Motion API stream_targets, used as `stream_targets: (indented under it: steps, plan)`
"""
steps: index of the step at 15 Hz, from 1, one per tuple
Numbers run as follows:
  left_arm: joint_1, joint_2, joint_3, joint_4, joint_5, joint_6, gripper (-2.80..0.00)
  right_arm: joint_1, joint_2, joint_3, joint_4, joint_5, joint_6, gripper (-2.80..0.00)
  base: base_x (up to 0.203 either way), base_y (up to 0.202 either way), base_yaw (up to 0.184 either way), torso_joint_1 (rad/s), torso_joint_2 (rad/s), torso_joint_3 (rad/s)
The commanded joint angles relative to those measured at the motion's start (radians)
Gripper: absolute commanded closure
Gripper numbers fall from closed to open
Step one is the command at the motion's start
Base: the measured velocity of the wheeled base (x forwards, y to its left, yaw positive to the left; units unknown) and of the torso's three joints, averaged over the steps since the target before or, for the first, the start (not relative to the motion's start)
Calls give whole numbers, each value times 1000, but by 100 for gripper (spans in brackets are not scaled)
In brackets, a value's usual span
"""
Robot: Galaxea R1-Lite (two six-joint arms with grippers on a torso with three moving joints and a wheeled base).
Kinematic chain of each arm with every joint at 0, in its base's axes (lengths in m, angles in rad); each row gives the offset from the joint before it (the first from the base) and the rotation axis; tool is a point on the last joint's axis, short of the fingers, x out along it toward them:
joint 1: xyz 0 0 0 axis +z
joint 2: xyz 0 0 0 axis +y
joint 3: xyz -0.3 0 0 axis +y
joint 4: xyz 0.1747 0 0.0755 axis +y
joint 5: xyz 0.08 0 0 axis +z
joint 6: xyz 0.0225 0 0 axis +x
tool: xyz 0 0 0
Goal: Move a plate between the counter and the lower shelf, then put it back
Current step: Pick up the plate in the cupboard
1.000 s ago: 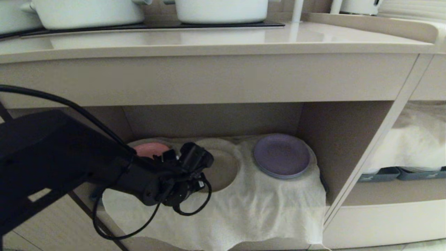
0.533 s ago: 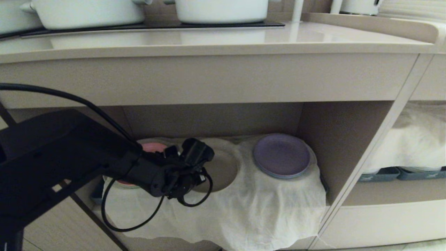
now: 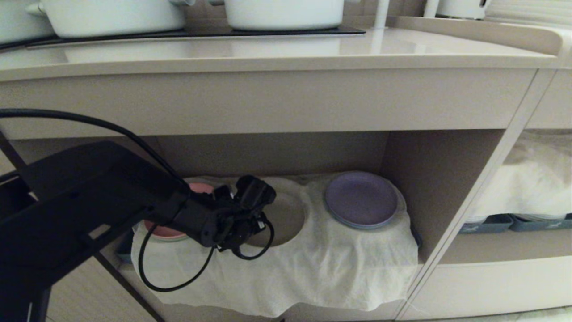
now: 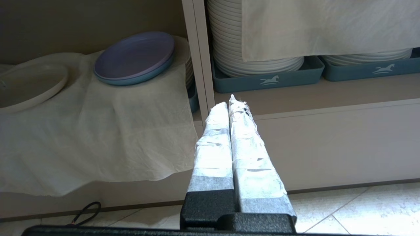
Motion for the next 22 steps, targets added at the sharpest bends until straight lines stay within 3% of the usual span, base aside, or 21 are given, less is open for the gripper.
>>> stream_targets:
  steps: [1,17,18,22]
  plan:
    - [0,11,-6,1,4,-5,-280,0,0,0,0,0,0,0,0,0,0,0,0,0]
    - [8,44,-8,38,5,-1,-280,0,0,0,0,-1,0,0,0,0,0,0,0,0]
    - [8,45,-12,38,5,-1,0,0,0,0,0,0,0,0,0,0,0,0,0,0]
    - [9,49,-27,38,5,-2,0,0,0,0,0,0,0,0,0,0,0,0,0,0]
